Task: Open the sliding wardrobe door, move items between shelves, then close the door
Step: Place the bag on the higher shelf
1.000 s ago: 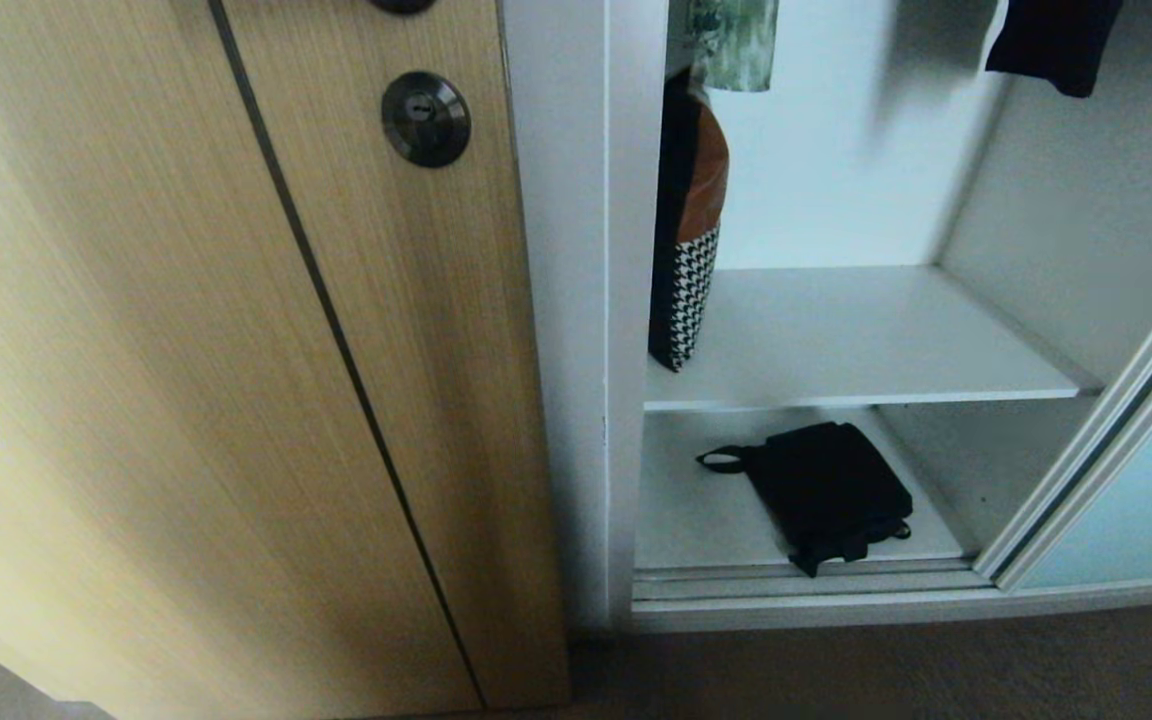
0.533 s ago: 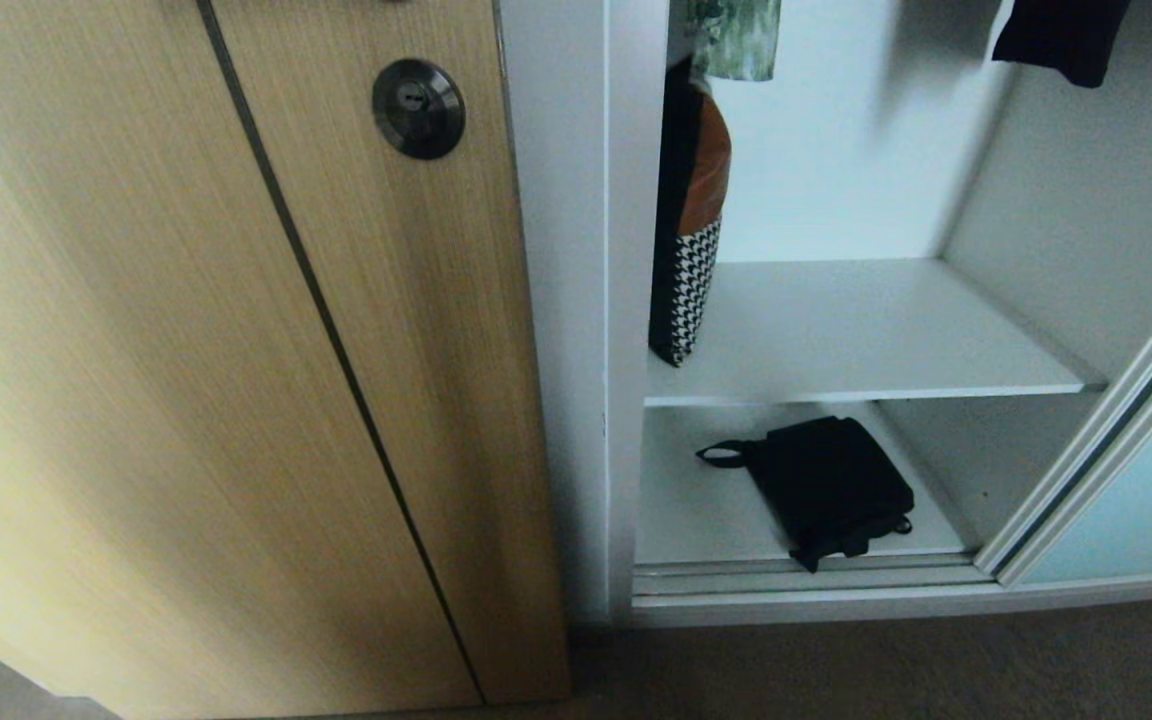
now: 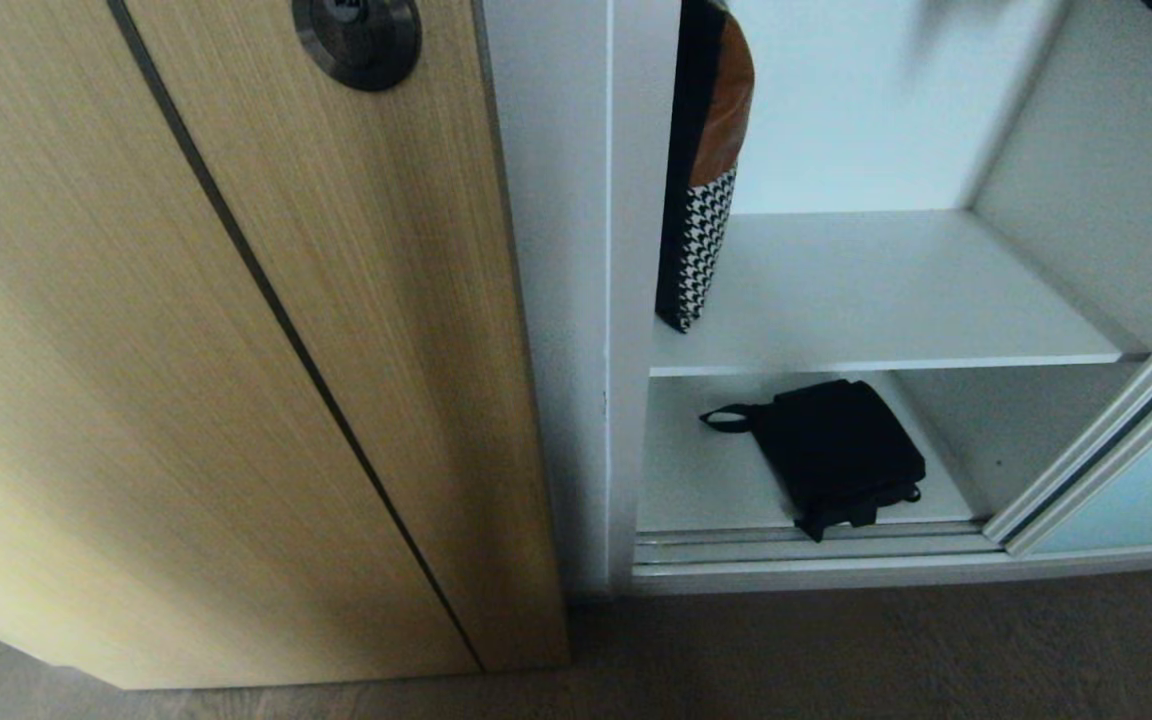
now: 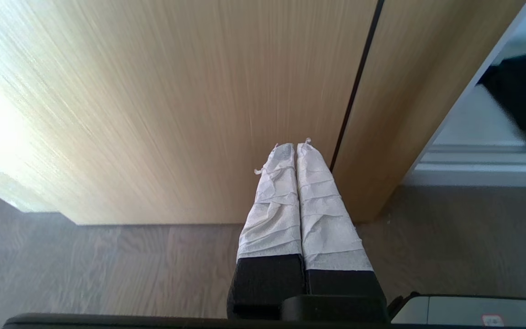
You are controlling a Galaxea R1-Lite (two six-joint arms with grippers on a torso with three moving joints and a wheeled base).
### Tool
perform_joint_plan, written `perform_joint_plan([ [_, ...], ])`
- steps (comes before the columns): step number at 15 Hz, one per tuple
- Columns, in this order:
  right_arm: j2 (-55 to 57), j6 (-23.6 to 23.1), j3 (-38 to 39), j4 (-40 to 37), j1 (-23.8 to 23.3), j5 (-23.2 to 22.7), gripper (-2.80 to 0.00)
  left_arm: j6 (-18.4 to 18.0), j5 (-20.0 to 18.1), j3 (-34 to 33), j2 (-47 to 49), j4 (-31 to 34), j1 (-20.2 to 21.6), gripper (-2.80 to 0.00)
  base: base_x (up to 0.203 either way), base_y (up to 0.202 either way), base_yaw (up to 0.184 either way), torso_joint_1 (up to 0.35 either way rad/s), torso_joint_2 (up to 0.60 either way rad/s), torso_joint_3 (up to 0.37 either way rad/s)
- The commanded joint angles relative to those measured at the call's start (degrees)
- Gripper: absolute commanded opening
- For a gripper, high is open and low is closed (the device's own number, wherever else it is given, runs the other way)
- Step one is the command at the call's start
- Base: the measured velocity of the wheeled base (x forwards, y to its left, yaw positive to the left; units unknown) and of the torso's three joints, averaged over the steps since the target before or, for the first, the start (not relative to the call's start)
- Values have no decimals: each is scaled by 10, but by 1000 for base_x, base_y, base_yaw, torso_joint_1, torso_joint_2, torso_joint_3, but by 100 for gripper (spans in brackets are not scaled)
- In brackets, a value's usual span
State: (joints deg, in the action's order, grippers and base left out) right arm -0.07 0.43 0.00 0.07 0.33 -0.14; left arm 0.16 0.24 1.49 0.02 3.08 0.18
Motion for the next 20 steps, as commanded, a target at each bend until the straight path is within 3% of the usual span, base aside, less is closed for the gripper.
perform_joint_plan([
  [1,-1,0,1,0,0,0,-280,0,0,0,2,0,0,-280,0,0,0,-1,1,-194],
  [20,-1,0,1,0,0,0,-280,0,0,0,2,0,0,-280,0,0,0,4,2,-198],
])
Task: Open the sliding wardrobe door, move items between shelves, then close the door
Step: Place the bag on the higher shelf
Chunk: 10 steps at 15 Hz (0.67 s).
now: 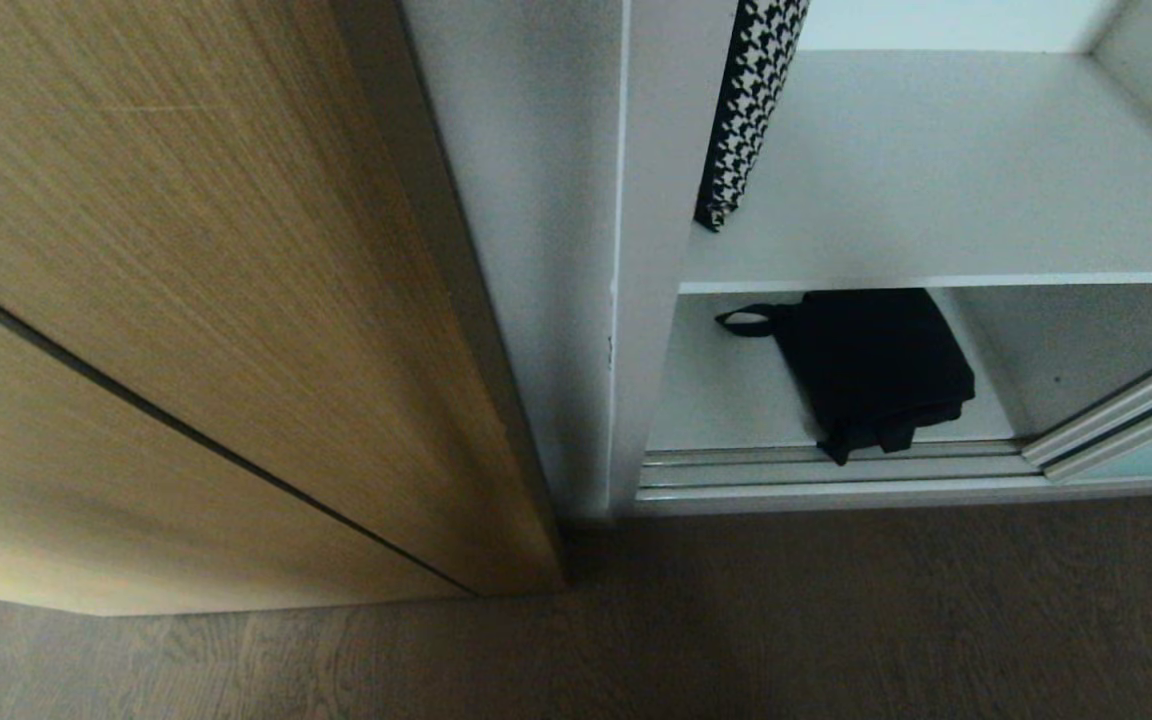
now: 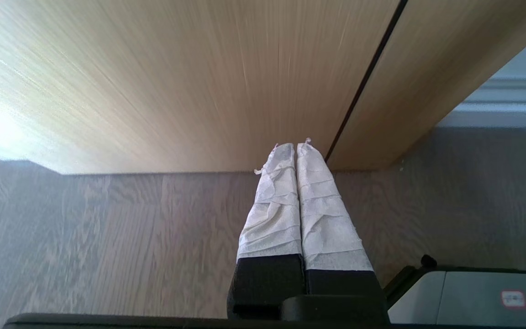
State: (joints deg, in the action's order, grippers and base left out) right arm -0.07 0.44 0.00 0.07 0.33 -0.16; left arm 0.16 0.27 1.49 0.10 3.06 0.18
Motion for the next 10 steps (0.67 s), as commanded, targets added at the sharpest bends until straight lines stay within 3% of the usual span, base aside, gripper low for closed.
perform_joint_plan([
  [1,-1,0,1,0,0,0,-280,0,0,0,1,0,0,-280,0,0,0,0,0,-197],
  [10,-1,0,1,0,0,0,-280,0,0,0,1,1,1,-280,0,0,0,2,3,-195],
])
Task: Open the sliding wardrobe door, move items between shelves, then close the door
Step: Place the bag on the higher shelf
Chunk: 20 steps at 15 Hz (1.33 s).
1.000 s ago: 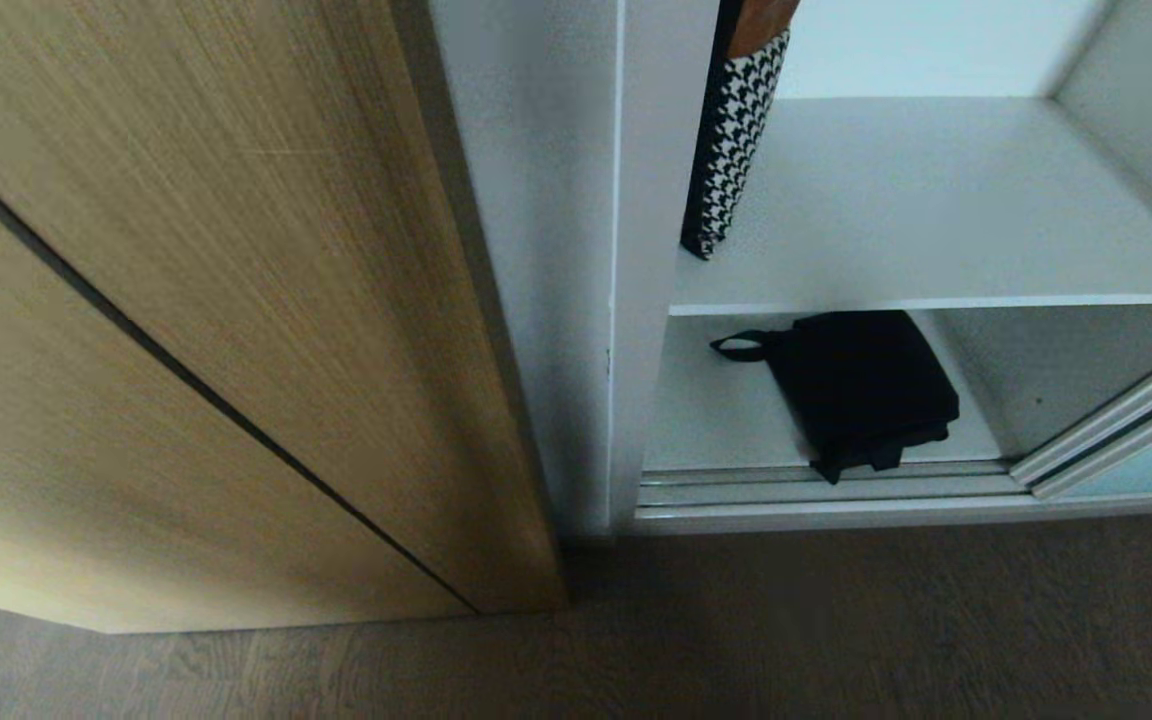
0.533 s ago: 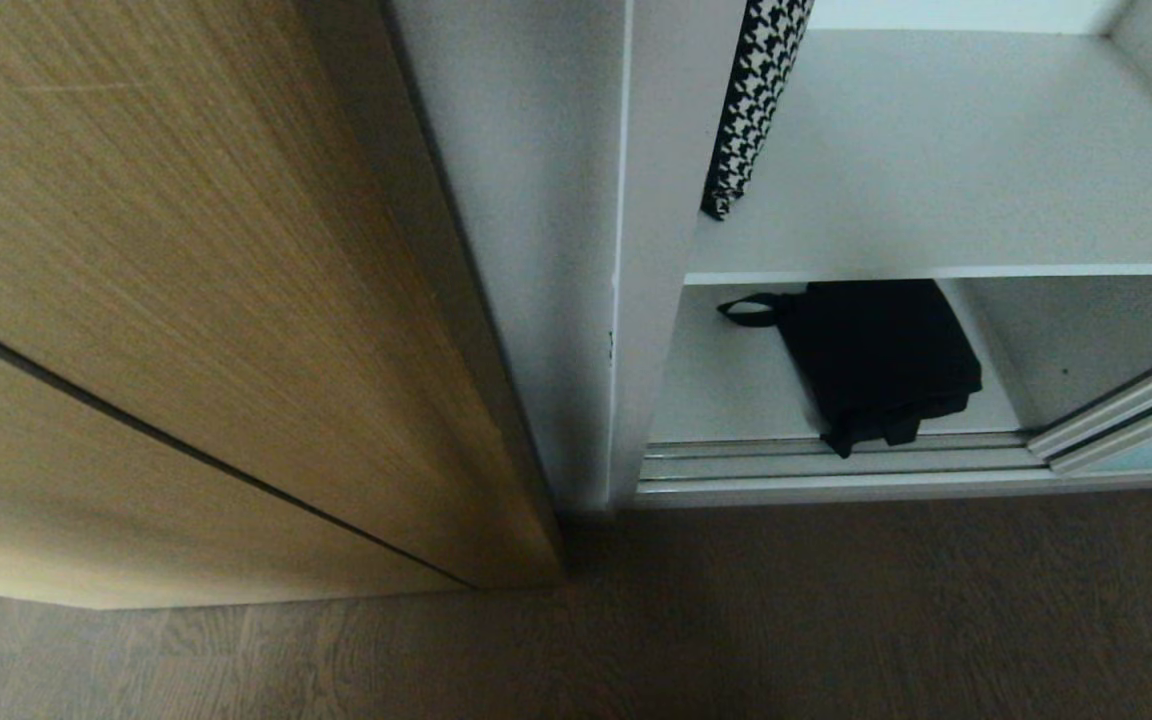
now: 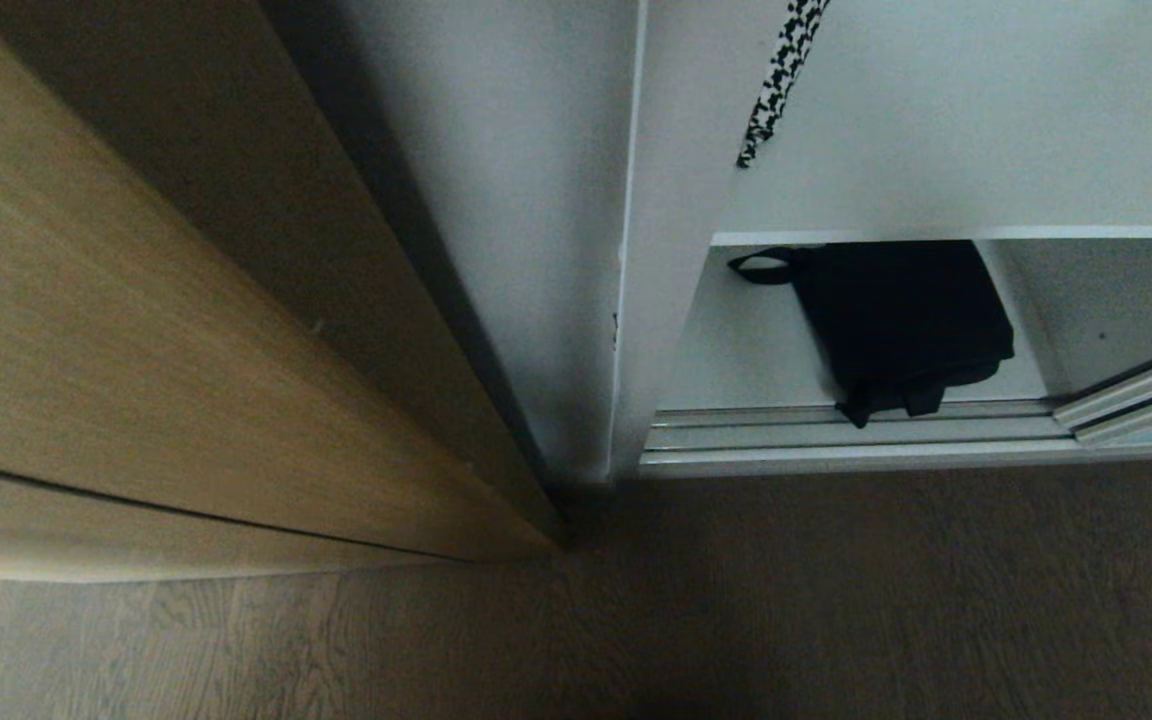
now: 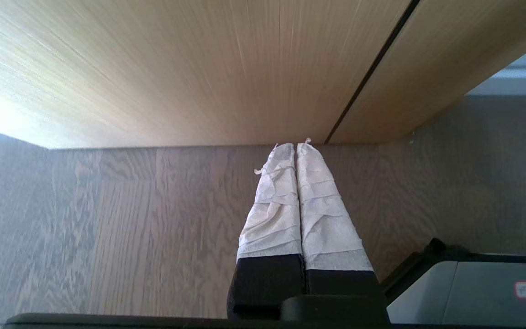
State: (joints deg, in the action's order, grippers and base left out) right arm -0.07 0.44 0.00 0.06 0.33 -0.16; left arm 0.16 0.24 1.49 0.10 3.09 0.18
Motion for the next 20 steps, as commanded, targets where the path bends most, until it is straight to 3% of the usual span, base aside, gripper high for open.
perform_joint_plan([
  [1,-1,0,1,0,0,0,-280,0,0,0,1,1,0,-280,0,0,0,6,-2,-198],
  [20,-1,0,1,0,0,0,-280,0,0,1,1,3,0,-280,0,0,0,2,3,-198],
])
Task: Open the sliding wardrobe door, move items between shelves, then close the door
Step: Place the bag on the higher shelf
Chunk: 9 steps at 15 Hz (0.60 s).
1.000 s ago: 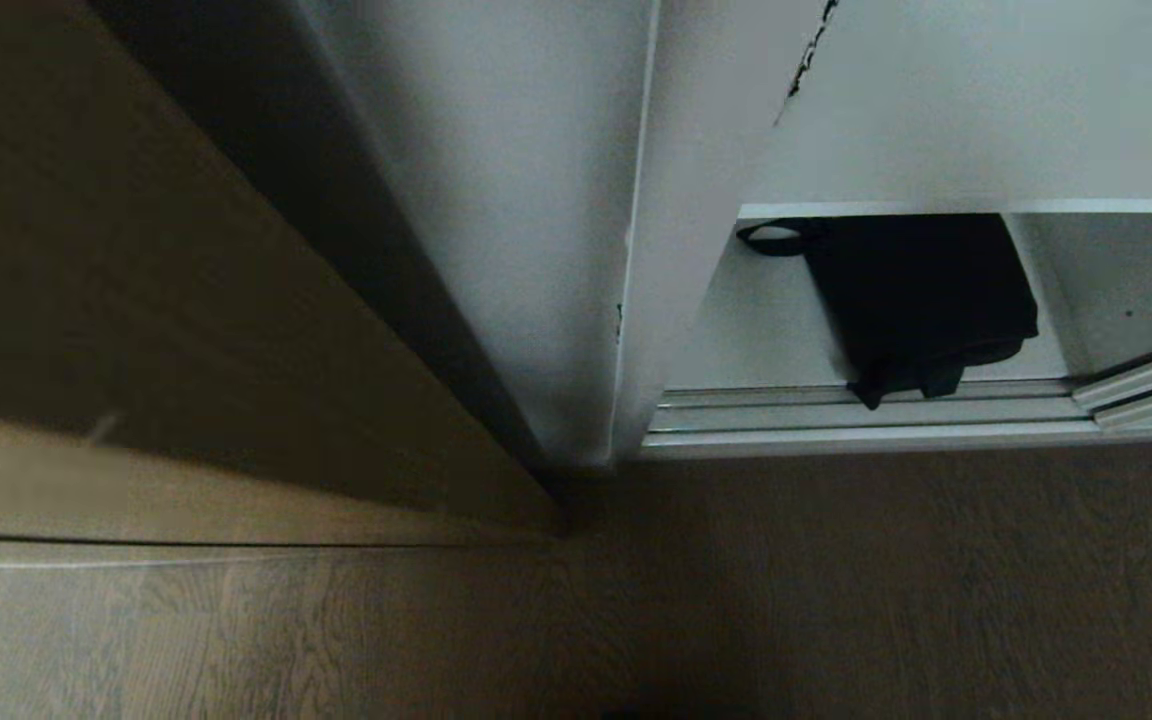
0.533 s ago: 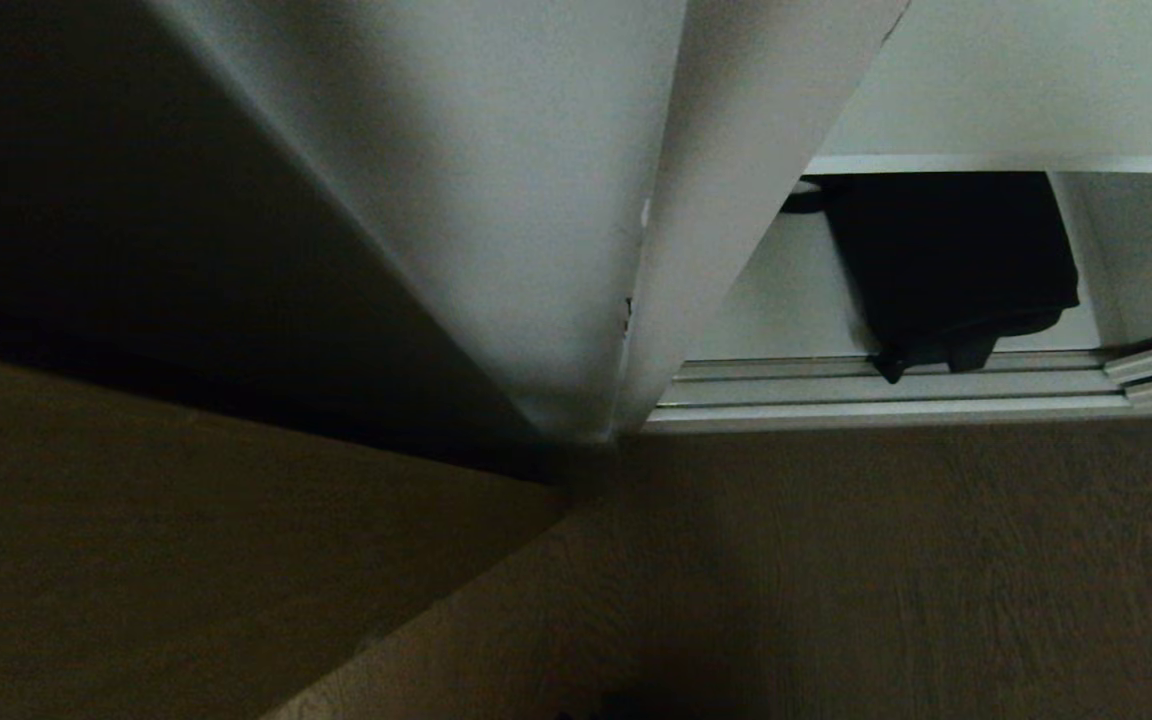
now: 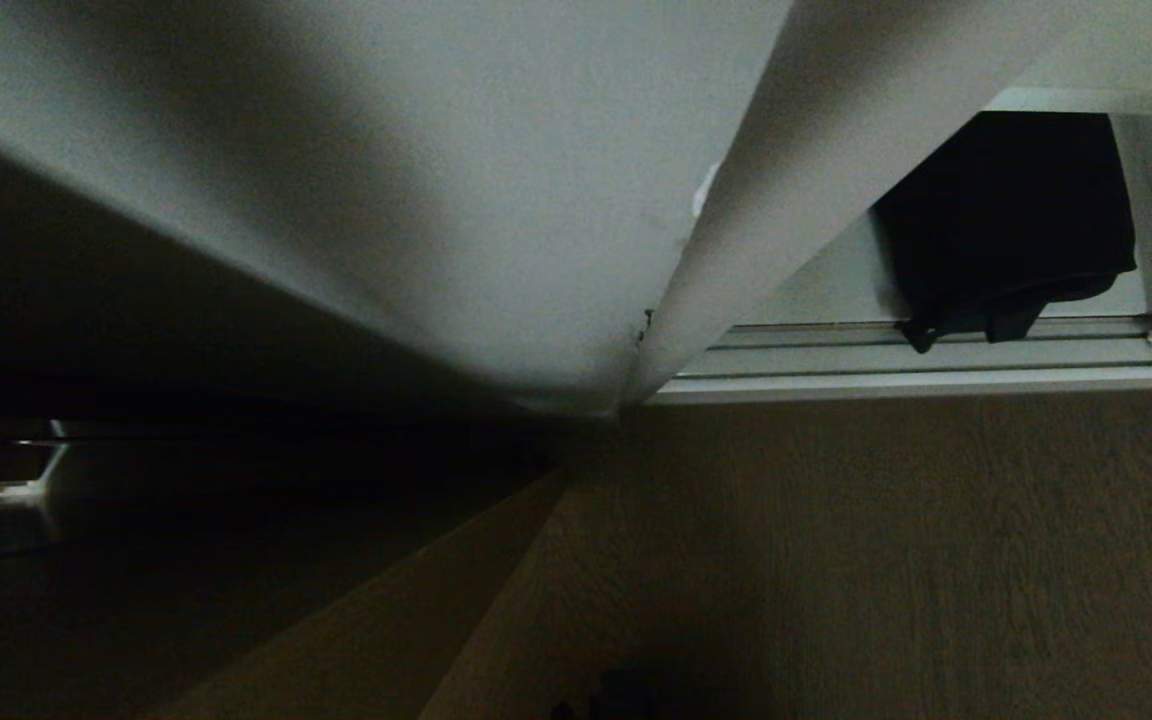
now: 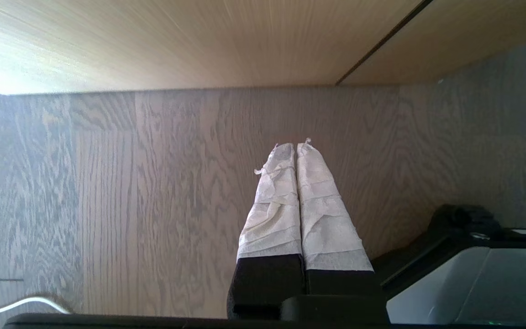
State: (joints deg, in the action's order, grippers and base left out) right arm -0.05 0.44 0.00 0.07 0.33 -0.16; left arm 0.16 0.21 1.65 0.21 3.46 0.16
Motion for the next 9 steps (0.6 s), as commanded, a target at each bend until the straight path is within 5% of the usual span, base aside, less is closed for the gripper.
perform_joint_plan([
  [1,-1,0,1,0,0,0,-280,0,1,-2,0,-4,0,-280,0,0,0,-2,2,-196],
  [9,-1,0,1,0,0,0,-280,-1,1,-2,0,-6,0,-280,0,0,0,1,2,-34],
])
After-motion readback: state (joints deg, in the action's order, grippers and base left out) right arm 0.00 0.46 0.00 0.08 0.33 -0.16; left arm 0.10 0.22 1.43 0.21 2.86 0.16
